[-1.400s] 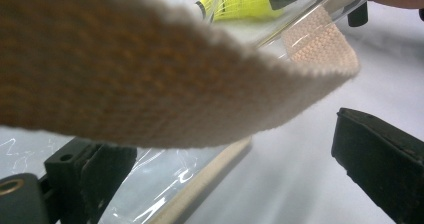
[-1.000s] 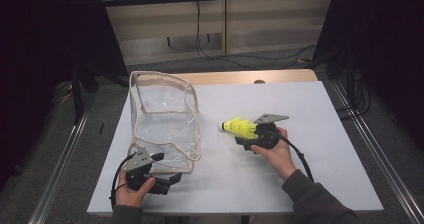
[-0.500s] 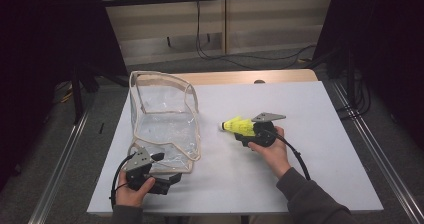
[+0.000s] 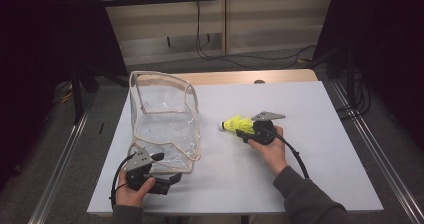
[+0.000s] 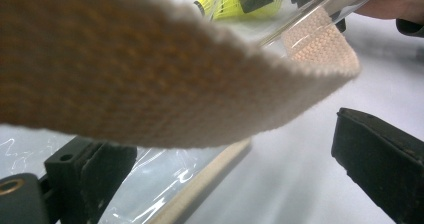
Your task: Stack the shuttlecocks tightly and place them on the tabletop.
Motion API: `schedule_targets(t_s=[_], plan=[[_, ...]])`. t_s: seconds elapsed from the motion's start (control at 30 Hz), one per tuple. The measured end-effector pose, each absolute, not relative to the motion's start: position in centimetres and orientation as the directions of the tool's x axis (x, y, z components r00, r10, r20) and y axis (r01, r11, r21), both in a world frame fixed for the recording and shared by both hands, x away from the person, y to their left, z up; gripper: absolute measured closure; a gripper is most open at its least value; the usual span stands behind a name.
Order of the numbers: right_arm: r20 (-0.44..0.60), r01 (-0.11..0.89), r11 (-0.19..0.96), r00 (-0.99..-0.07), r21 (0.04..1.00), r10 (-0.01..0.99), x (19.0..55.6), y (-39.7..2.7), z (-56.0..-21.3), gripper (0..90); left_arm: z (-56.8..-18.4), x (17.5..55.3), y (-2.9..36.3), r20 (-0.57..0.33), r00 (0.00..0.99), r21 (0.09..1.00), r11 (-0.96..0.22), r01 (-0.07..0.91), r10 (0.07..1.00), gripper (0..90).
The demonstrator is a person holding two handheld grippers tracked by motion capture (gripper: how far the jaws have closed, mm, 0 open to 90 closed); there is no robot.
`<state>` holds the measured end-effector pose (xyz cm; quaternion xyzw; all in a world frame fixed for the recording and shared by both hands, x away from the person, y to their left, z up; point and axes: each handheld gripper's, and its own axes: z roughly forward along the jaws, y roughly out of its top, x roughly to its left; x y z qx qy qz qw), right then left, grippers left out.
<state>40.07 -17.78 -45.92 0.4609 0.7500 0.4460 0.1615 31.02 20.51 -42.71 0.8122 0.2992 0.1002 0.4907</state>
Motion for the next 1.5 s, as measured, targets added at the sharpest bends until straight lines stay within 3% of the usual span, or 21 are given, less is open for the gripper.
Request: schedule_targets(t_s=[0.47, 1.5], plan=[[0.139, 0.542, 0.212, -0.535, 0.814, 0.834, 40.6, -17.4, -45.6, 77.4, -42.7, 31.0, 20.5, -0.132, 0.802, 0.859, -0.336, 0.386, 0.583, 4.3], [0.185, 0.527, 0.235, -0.625, 0.817, 0.758, 40.1, -18.3, -43.7, 79.9, -42.8, 31.1, 20.5, -0.135, 0.803, 0.859, -0.336, 0.387, 0.580, 3.8]])
